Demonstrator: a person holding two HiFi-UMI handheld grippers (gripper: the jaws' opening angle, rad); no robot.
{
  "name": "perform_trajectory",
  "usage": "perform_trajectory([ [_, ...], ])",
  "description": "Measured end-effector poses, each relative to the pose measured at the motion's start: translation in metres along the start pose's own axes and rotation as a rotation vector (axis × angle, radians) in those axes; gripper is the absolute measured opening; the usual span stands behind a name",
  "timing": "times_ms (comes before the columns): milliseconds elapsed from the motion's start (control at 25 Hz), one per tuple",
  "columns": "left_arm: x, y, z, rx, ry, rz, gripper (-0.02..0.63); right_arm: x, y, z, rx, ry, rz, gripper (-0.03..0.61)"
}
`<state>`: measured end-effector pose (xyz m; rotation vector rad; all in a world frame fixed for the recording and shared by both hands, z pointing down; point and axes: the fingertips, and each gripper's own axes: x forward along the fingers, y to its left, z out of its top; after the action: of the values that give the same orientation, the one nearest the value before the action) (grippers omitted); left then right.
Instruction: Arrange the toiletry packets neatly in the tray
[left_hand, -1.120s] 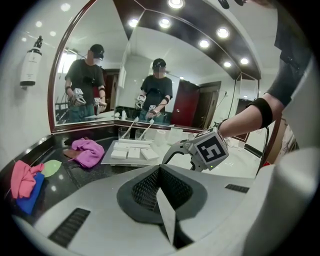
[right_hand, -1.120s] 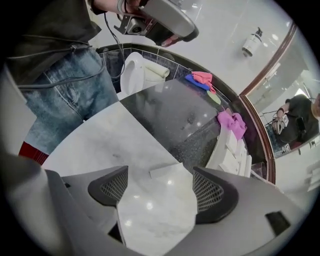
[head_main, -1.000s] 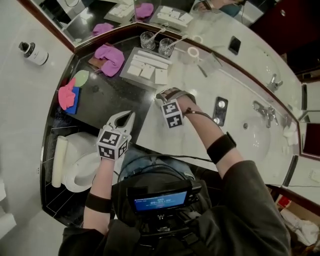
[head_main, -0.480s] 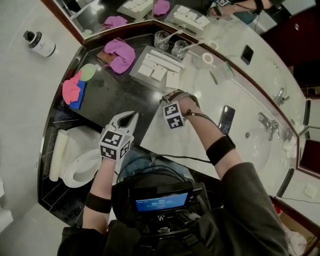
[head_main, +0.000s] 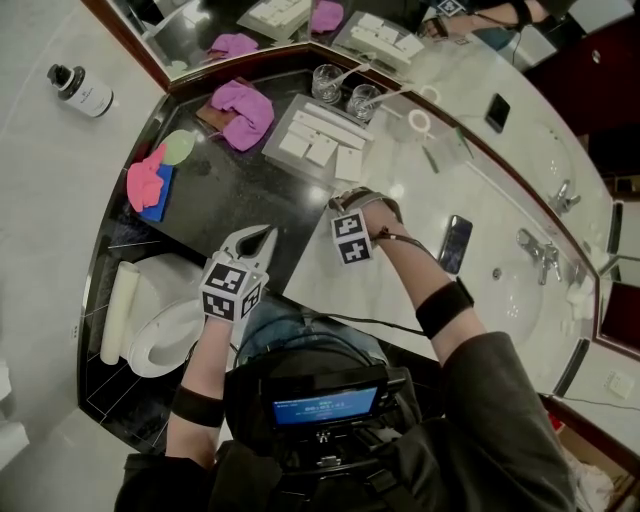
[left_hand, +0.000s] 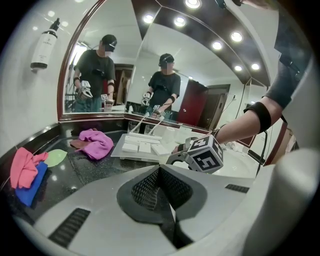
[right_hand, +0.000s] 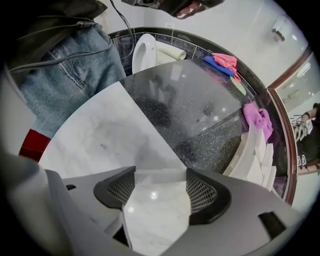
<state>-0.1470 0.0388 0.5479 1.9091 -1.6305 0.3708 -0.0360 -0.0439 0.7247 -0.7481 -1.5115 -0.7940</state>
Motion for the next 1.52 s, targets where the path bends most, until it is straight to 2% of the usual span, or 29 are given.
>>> perform_trajectory([
  [160,0.000,0.002,-0.002,0.003,-0.005,0.011,0.000,-0.010,-0.003,0.006,0.111,-0.063,-0.028,0.333],
  [320,-0.001,0.000,-0.002,0.000,-0.010,0.013,0.000,-0.032,-0.008,0.015,0.265,-0.183,-0.077,0.334],
  [720,0.001,-0.009,0.006,0.020,-0.022,0.016,0.000,-0.113,-0.020,0.037,0.623,-0.561,-0.271,0.334],
  [880,0.003,-0.014,0.009,0.018,-0.016,0.008,0.000,-0.155,-0.023,0.046,0.831,-0.760,-0.359,0.334],
  [960,0.005,-0.015,0.007,0.011,-0.016,0.009,0.000,-0.164,-0.021,0.048,0.920,-0.822,-0.394,0.336],
  [1160,0.016,-0.013,0.010,0.028,0.007,-0.013,0.000,-0.165,-0.028,0.042,1.065,-0.855,-0.452,0.336],
  [1520,0.058,0.024,0.041,0.069,0.036,-0.053,0.000,-0.152,-0.087,0.001,1.298,-0.791,-0.565,0.337],
])
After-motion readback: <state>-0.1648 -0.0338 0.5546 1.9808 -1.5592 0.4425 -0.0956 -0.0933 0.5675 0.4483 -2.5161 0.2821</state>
